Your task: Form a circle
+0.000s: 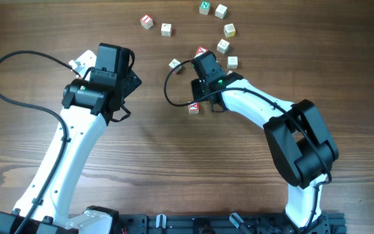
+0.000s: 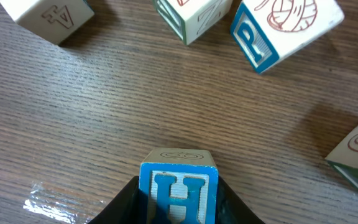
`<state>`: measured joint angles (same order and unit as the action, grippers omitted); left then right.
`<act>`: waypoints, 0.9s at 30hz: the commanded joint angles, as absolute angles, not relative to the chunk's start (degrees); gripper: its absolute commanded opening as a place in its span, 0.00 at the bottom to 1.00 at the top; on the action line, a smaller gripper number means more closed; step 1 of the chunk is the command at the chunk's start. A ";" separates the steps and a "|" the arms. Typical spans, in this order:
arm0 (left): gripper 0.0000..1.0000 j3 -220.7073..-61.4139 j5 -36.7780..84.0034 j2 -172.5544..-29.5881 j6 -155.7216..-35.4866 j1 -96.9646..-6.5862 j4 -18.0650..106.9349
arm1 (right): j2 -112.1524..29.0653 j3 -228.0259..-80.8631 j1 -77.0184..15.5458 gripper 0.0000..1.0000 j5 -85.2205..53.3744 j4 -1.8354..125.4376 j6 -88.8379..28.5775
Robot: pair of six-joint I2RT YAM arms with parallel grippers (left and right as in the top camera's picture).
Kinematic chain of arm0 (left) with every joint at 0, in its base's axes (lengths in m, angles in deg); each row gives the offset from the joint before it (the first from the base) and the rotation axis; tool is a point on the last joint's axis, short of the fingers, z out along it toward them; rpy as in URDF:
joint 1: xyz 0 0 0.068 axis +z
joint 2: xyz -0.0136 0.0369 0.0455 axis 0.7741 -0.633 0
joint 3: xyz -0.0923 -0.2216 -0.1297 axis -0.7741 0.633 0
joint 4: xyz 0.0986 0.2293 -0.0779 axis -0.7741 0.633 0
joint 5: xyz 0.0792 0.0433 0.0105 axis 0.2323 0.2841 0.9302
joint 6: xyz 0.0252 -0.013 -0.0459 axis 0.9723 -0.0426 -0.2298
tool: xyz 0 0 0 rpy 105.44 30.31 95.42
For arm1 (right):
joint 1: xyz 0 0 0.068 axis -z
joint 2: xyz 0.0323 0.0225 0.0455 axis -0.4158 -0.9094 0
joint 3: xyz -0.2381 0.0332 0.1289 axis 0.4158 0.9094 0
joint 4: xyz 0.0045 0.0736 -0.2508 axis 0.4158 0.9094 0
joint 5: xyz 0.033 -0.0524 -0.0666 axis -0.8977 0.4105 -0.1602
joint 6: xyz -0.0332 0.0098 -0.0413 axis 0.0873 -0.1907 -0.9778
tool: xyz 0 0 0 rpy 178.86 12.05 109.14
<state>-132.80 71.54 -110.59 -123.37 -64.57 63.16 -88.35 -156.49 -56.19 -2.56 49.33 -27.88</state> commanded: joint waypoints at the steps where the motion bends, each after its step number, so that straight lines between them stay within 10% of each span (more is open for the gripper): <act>1: 1.00 -132.97 72.77 -111.01 -123.92 -64.31 63.02 | -89.44 -157.49 -56.23 0.34 -3.96 48.81 -27.29; 3: 1.00 -132.97 72.75 -111.01 -123.92 -64.33 63.00 | -89.44 -157.49 -56.23 0.41 -4.11 48.04 -27.31; 8: 1.00 -132.95 72.75 -111.01 -123.92 -64.33 63.05 | -87.34 -157.97 -56.23 1.00 -4.09 48.04 -27.03; 15: 1.00 -132.97 72.75 -111.01 -123.92 -64.33 63.05 | -74.47 -159.13 -55.95 0.99 -4.68 60.33 -15.11; 20: 1.00 -132.97 72.75 -111.01 -123.92 -64.33 63.05 | -70.86 -158.17 -56.28 0.14 -11.96 74.40 -5.98; 27: 1.00 -132.97 72.73 -111.01 -123.92 -64.33 63.05 | -72.57 -144.38 -60.78 0.05 -16.85 62.14 -1.45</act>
